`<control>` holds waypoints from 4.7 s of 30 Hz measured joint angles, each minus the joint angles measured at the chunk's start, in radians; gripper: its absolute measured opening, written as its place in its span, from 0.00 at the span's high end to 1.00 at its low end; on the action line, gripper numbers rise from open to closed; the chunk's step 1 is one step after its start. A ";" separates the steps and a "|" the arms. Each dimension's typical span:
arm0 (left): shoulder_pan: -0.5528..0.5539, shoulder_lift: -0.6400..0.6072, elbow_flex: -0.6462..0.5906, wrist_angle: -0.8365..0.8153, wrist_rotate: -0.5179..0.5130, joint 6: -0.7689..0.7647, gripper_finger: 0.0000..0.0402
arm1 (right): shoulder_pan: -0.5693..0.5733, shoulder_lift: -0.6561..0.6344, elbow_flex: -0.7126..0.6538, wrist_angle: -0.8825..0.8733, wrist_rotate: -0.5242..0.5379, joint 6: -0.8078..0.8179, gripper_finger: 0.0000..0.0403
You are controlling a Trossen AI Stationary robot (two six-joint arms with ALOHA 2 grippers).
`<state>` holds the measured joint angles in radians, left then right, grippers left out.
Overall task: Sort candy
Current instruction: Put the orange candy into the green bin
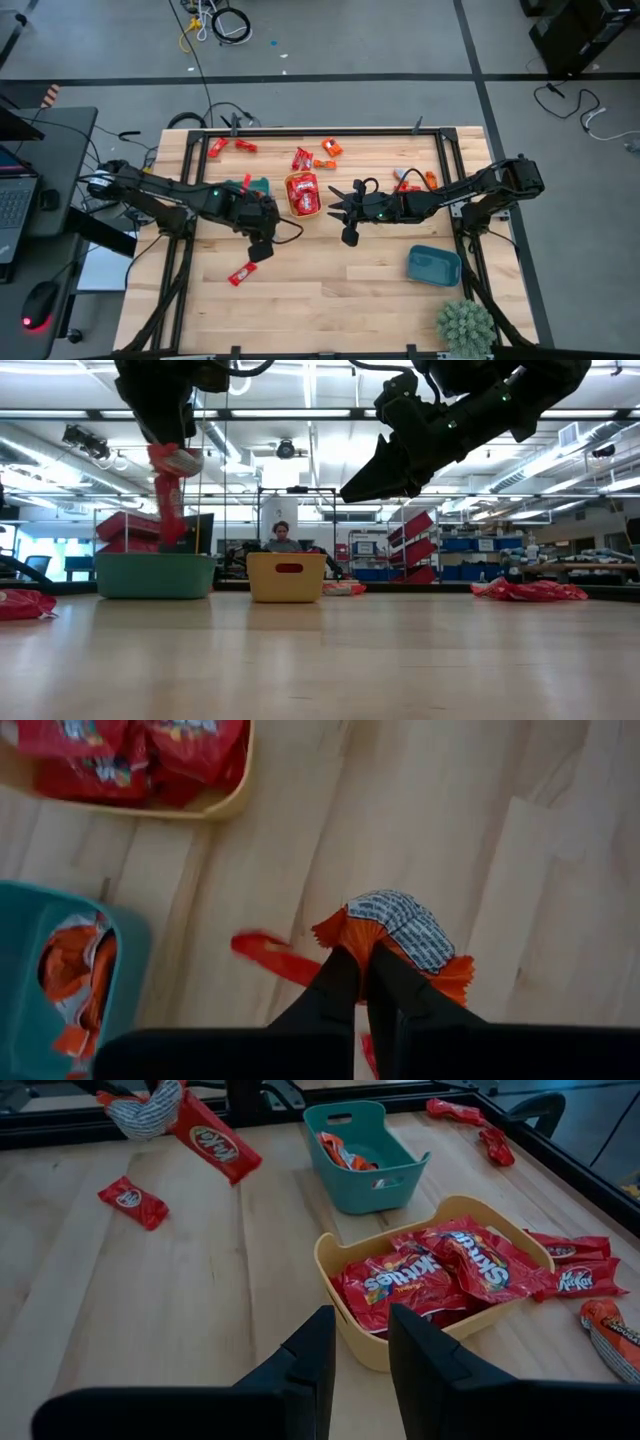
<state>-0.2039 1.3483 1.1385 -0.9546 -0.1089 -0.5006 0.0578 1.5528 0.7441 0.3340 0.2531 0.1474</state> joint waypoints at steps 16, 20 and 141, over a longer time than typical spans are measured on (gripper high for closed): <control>0.001 0.001 -0.151 0.431 -0.098 0.152 0.99 | 0.035 0.000 0.000 0.191 -0.086 0.023 0.80; 0.001 0.001 -0.200 0.619 -0.177 0.228 0.99 | 0.075 0.000 0.000 0.263 -0.086 0.063 0.76; -0.002 -1.050 -0.716 0.740 -0.356 0.594 1.00 | -0.217 0.904 1.393 -0.666 -0.355 -0.066 0.40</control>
<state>-0.2062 0.2986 0.4225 -0.2146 -0.4648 0.0937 -0.1593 2.4567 2.1373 -0.3323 -0.1023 0.0813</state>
